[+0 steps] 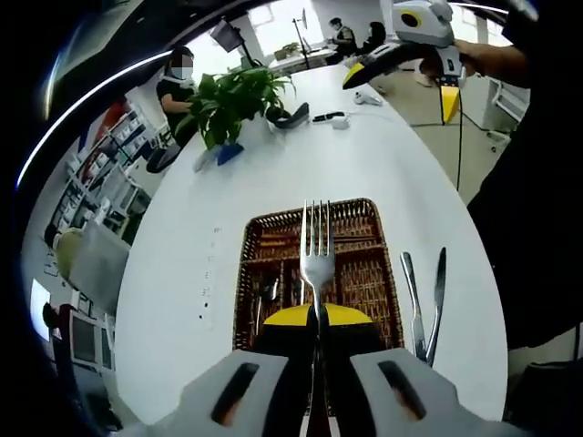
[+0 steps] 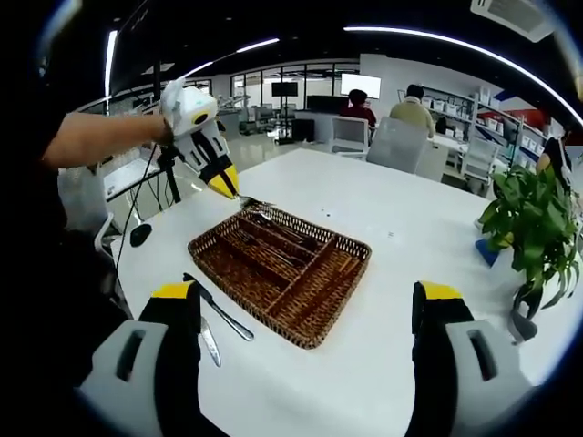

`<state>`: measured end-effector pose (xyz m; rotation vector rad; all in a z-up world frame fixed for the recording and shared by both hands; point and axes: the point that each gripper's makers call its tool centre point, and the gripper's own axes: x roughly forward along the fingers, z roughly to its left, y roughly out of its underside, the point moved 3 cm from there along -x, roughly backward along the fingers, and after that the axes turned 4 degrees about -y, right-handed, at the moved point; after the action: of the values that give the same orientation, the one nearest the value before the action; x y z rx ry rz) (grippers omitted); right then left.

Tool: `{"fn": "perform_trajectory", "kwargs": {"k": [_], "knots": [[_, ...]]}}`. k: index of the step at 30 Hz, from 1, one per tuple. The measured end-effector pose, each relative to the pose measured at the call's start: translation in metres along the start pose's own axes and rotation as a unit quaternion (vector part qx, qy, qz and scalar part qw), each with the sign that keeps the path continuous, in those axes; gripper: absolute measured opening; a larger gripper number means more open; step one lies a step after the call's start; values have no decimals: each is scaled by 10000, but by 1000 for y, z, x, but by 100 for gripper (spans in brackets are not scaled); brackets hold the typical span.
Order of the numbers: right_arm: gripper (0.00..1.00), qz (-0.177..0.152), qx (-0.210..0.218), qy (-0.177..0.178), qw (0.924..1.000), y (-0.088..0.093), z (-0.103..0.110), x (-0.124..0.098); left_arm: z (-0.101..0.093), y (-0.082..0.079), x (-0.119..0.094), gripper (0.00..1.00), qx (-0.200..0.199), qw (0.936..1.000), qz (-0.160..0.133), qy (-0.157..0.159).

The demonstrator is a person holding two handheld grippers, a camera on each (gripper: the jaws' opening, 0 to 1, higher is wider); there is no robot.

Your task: Arrange the knives, forks, and spoons in their matching storage slots by inserting each utensil handle-first until every utensil is classified and aligned in the correct compartment

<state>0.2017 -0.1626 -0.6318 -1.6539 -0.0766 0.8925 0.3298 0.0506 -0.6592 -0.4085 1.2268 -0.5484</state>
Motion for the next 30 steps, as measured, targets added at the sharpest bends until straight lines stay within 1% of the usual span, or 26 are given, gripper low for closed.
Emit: {"fn": "perform_trajectory", "kwargs": {"k": [5,8,11,16,19,22,26,28,30], "knots": [[100,39,48,30,10000,3,-3,-1,9,5,7,1,-31,10000,62,7],[100,89,23,67,9999,4,-6,-3,15,11,19,1,-123,9999,74,-12],[100,125,45,99,9999,5,-8,-3,18,15,33,1,-131,9999,100,-36],[100,169,54,115,9998,6,-8,-2,19,26,51,1,-144,9996,222,80],[100,194,92,139,9997,11,-8,-2,20,34,59,1,-157,9995,284,67],[100,261,140,156,9994,17,-9,-2,19,42,68,1,-199,9993,307,80],[100,306,184,193,9992,20,-10,-4,19,53,85,1,-285,9990,346,53],[100,339,191,208,9990,23,-10,-4,20,58,95,1,-446,9985,313,28],[100,409,193,217,9987,26,-10,-5,18,61,103,1,-400,9986,331,60]]}}
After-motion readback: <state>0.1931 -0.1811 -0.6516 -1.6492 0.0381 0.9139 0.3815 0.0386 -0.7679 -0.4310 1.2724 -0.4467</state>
